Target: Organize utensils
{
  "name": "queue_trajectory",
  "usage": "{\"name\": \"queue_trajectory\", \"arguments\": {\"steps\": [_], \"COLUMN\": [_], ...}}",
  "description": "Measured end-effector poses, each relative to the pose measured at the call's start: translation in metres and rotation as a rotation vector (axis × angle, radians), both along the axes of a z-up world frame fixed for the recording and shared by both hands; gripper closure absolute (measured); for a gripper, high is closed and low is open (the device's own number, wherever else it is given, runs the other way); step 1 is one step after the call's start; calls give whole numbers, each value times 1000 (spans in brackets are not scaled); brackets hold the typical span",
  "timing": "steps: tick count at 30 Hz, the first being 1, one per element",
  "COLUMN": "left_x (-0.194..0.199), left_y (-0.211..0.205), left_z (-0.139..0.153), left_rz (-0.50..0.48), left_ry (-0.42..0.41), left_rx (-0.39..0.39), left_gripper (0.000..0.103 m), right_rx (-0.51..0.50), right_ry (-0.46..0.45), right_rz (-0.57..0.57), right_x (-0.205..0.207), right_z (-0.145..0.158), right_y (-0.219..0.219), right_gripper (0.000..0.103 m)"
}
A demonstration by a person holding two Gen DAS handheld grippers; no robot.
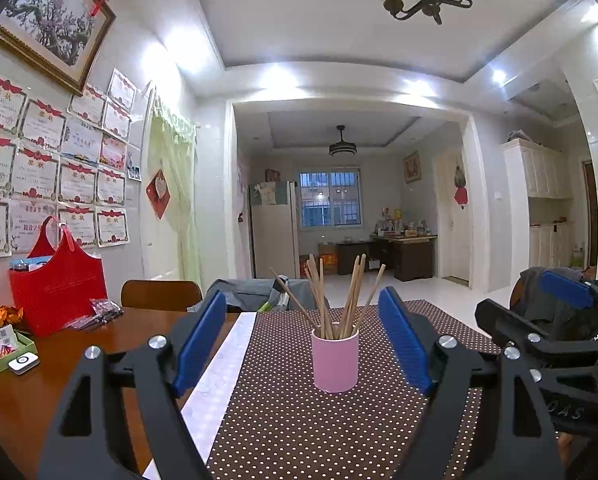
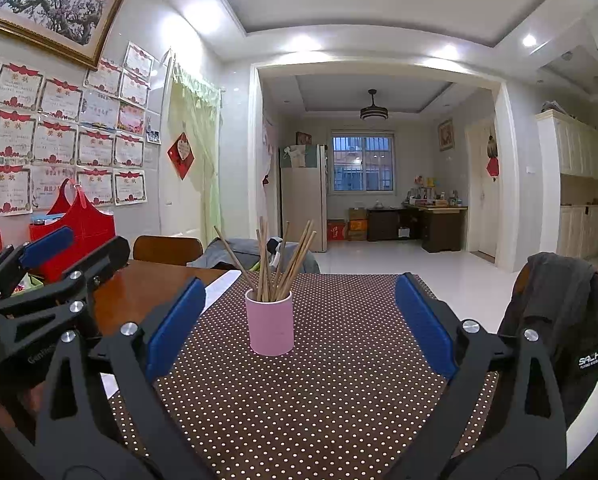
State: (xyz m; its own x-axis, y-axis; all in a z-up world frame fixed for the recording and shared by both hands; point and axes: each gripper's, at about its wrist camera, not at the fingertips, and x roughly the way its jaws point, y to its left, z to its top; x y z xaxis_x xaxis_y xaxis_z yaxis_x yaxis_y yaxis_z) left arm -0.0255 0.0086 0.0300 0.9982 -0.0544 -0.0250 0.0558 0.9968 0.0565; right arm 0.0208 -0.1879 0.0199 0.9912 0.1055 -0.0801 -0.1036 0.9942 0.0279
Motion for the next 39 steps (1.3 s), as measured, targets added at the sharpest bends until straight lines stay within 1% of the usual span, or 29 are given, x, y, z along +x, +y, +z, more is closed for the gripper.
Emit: {"name": "queue_trajectory", "arguments": {"steps": [13,39], "left_x": [1,0], "left_y": [4,1], "left_z": [-1,-3], "left_rz": [7,4], "left_ry": [-1,-5], "left_rx": [-7,-13], "left_gripper": [26,26], "right_rx": [-2,17], "right_ry": [2,29], "right_rz": [8,21], "right_x": [-6,-2], "right_z": [-2,-7], "right_y": [2,4], "right_gripper": [9,9]}}
